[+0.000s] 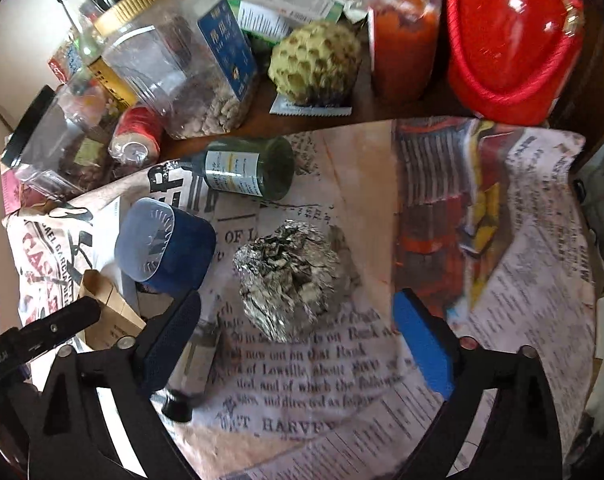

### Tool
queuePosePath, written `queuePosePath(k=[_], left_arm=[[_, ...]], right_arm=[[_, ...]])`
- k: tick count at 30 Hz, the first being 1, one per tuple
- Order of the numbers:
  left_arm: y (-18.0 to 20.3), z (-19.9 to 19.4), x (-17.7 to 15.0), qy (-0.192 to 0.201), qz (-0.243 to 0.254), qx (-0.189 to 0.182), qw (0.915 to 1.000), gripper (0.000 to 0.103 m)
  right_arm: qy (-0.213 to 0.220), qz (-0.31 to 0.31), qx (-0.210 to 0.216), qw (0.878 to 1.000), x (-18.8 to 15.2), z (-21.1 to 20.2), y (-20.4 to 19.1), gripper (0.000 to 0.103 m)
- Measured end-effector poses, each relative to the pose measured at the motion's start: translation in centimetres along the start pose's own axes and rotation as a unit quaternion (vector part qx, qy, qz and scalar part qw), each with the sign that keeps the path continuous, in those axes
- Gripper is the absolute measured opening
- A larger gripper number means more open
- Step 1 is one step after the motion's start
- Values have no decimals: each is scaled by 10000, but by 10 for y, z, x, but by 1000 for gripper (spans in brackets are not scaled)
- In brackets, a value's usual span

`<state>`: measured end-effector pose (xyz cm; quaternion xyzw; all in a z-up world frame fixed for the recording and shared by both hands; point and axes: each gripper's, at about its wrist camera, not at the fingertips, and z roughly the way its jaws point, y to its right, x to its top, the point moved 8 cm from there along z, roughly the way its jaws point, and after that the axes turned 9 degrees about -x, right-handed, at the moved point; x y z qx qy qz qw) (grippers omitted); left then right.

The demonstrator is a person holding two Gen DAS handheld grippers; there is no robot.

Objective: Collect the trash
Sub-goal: 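Grasp the crumpled foil ball with the right gripper while the left gripper grasps the brown paper box, then carry the foil ball and brown paper box in both grippers over the white bucket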

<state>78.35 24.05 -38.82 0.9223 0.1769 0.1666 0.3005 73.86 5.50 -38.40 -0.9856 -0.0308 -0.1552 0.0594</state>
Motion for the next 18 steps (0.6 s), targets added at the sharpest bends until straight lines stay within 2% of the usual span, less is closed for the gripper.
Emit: queuePosePath(k=[2,3,5,6,7,8,11,14,15,16,17,18], left_arm=[[-1,3,1,-32,-62,-95,9999,84],[-1,1,3,24,-58,-124,9999,80],[-1,1,4,15,-22,-83,10000,72],[-1,1,4,22,-6,-44,10000,63],[-1,1,3,17,9,-18,10000,62],[0,0,3,46,37,27,10000,61],[0,-7,2,169,193,254,9993,57],[2,-17,2,309,319,447,9980,47],[5,-21,2,321,327,379,9982,27],[8,-23,1,296,304,343,9985,16],[9,-26,1,315,304,362,9984,16],[13,-31,1,412,391,439,9974,11]], right_arm=[[-87,-7,59,9999,0,5,-3,79],[-115,-19,83,9999,-1,7,-4,75],[-154,-86,119,9998,-3,9,-7,61],[-159,-111,121,9997,-4,10,-8,58],[-182,-145,144,9996,-5,10,-9,50],[-204,-171,162,9995,-6,11,-10,47],[-86,-220,157,9996,-9,5,-11,47],[130,-311,157,9993,-12,-11,-9,47],[181,-325,158,9992,-13,-16,-8,47],[239,-332,184,9990,-14,-24,-6,47],[273,-333,205,9989,-14,-29,-4,47],[311,-331,218,9987,-15,-34,-2,47]])
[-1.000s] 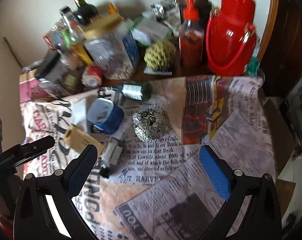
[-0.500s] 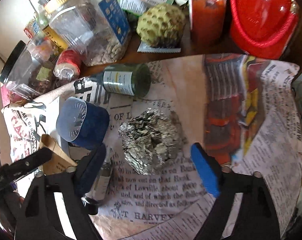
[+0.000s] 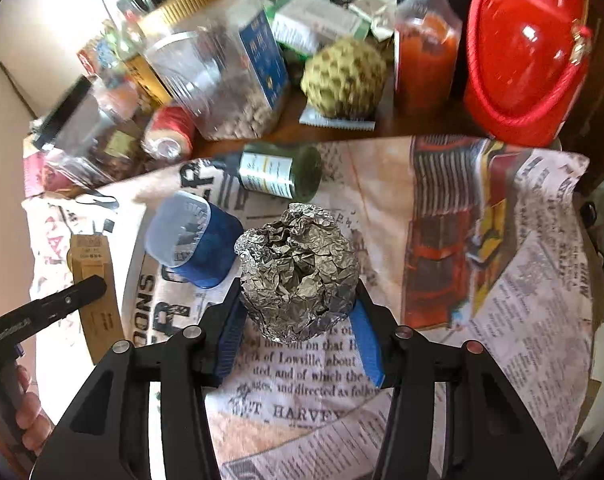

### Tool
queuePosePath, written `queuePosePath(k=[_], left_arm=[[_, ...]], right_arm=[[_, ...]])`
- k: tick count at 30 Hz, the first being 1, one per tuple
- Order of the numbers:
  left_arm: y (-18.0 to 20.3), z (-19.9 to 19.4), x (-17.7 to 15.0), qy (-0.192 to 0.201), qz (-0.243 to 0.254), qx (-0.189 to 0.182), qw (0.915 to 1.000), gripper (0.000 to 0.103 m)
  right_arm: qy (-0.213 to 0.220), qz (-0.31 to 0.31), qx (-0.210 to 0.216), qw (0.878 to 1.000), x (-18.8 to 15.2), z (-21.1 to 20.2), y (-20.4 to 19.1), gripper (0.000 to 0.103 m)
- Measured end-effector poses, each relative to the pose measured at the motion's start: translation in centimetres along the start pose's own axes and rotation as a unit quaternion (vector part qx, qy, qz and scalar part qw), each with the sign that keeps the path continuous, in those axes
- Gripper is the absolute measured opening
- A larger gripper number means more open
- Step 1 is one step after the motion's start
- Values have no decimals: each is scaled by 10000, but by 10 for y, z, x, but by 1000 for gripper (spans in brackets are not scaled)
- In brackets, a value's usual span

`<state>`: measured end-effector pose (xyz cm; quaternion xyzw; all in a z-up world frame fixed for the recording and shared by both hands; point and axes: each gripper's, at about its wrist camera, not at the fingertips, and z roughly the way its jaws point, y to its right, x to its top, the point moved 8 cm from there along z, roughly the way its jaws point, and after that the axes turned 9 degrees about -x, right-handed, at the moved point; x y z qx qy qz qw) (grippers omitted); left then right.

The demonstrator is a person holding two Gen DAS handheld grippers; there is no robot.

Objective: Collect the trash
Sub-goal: 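Carry the foil ball and brown paper box in both grippers over the white bucket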

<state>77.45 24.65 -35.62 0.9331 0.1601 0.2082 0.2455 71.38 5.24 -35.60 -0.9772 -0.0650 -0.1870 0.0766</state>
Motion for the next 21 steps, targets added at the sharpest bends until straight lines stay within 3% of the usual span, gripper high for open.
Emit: queuePosePath(k=[4,11,21], left_arm=[[14,-16,0,185,318,262,9990,8],[56,-56,-9,501,636,261,9964,8],[154,-115,-51,1251,1170,347,9846,8]], right_arm=[[204,1,29,9998,-2,-26,11,46],[540,82,128,9984,1,-68,32,46],[1431,-55,209,9895,-19,-165,71,46]])
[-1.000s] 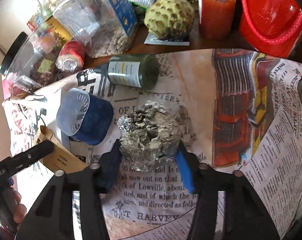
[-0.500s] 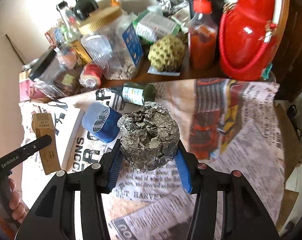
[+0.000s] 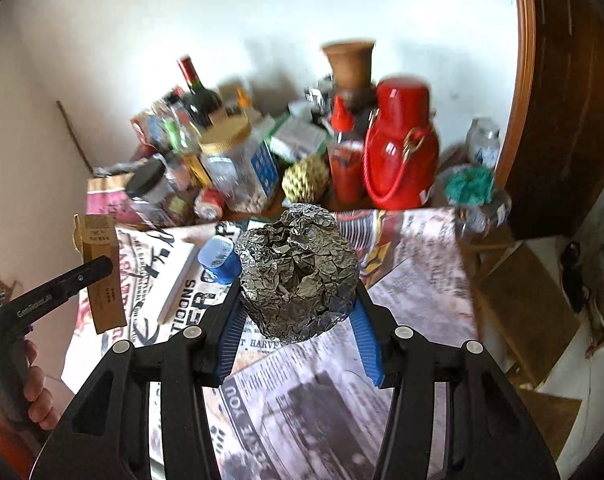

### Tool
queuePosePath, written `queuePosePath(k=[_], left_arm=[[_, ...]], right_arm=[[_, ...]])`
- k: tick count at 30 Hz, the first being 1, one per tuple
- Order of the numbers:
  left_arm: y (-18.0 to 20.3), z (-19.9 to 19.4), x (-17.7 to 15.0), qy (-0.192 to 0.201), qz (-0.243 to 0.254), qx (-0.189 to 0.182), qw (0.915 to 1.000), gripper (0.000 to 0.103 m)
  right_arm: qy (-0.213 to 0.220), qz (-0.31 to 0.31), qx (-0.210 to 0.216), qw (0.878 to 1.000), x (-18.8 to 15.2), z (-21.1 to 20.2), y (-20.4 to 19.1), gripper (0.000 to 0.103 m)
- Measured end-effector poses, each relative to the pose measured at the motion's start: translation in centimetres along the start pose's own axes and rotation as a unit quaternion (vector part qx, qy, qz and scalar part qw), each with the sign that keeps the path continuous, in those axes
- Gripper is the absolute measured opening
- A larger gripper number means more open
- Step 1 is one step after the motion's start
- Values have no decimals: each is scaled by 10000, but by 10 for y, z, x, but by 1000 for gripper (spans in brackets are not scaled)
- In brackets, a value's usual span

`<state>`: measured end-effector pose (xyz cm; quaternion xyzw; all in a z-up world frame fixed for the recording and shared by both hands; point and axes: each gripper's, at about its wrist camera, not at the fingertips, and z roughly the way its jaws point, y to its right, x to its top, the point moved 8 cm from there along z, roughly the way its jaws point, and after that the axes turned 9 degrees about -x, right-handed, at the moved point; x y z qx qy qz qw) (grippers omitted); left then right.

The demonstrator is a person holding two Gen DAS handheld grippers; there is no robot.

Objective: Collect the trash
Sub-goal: 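Carry the foil ball and brown paper box in both grippers over the white bucket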

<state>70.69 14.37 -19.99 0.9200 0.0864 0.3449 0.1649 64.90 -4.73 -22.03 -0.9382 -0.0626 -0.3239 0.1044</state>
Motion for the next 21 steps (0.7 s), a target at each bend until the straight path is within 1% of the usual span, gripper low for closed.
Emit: queuePosePath(k=[5,9,12,16,21], left_arm=[[45,-42,-19,420,26,16,9991,8],[77,-82,-45,730,124,126,9972,8],[91,-98,-60,754,224,136,9968,8],[106,-121,-80,818,329,173,9960,8],[117,-151,-101,929,508,49,9944,8]], right_arm=[[413,-194,223,9987,-4,-51,13,47],[653,-394,379,9964,-12,-85,17,47],[833,-493,442,9943,-21,-108,18,47],[973,-439,550,9928,-34,-133,17,47],[1175,-406,483,9911,-54,-164,12,47]])
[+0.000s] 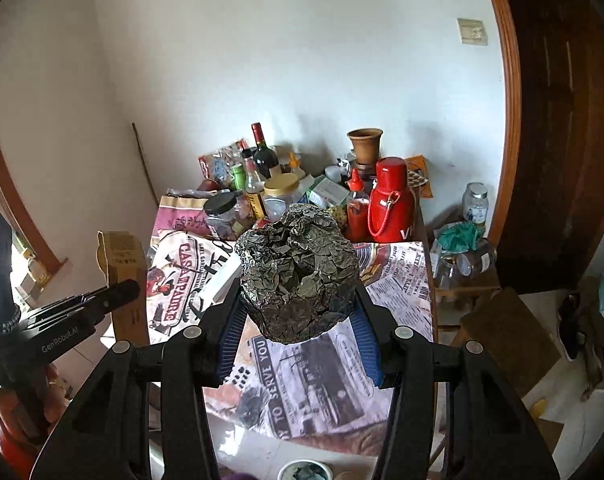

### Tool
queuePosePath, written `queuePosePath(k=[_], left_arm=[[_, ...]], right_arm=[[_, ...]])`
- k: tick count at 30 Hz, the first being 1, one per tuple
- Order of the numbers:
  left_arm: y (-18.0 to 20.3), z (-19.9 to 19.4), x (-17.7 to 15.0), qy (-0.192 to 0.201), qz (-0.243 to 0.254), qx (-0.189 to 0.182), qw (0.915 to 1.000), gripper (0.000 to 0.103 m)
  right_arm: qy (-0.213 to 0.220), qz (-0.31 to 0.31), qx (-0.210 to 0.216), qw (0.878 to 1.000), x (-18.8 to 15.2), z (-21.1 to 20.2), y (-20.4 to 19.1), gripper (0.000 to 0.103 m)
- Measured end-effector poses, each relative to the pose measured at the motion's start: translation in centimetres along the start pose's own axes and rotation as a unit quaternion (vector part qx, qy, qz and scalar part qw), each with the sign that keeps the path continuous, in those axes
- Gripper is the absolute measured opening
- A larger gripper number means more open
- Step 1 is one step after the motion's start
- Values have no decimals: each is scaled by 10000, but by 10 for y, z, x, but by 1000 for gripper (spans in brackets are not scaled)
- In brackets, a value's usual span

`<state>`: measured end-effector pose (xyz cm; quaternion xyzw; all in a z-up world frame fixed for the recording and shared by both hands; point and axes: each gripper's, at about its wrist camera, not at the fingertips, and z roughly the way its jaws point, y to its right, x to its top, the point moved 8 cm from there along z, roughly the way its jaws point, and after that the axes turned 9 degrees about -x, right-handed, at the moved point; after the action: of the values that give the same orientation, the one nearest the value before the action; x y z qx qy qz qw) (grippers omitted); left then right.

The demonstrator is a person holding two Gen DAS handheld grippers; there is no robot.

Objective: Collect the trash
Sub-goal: 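Carry the foil ball and brown paper box in both grippers over the white bucket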

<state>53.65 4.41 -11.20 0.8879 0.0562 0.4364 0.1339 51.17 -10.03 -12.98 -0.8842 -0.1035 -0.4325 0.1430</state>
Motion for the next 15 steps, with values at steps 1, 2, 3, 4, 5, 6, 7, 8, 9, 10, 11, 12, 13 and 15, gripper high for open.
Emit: queuePosePath(k=[1,2,3,4,5,6,7,8,9,10,11,12,13,15], left_arm=[[0,-5,-3,7,43,-13,10000,8],[0,-11,-5,12,76,-29,10000,8],[0,-18,-8,17,106,-75,9999,8],[0,-25,-12,24,134,-122,9998,8],[0,-33,-15,36,171,-156,9997,8],[-1,-45,-21,58,237,-194,9995,8],[-1,-52,-25,69,278,-215,9994,8],[-2,-62,-31,72,329,-244,9991,8],[-4,-72,-38,59,372,-274,9989,8],[-7,-82,-45,35,401,-302,9987,8],[-10,-93,-53,8,412,-322,9986,8],[-12,-101,-60,-11,419,-338,9985,8],[-16,-114,-70,-43,429,-344,9985,8],[-22,-131,-85,-78,458,-327,9984,8]], right_arm=[[47,2,-68,10000,-4,-8,-3,47],[68,19,-101,9999,-7,-14,-6,47],[87,45,-123,9999,-10,-19,-9,47],[118,92,-163,9998,-15,-28,-14,47],[143,125,-190,9996,-19,-33,-17,47],[167,152,-211,9995,-24,-40,-21,47],[189,182,-246,9994,-30,-47,-27,47],[205,214,-287,9992,-36,-54,-32,47],[213,251,-315,9990,-42,-61,-37,47],[199,305,-330,9988,-51,-69,-45,47],[185,331,-334,9987,-57,-74,-50,47],[164,361,-344,9986,-64,-80,-56,47],[137,393,-363,9985,-73,-86,-63,47],[50,440,-336,9985,-91,-98,-77,47]])
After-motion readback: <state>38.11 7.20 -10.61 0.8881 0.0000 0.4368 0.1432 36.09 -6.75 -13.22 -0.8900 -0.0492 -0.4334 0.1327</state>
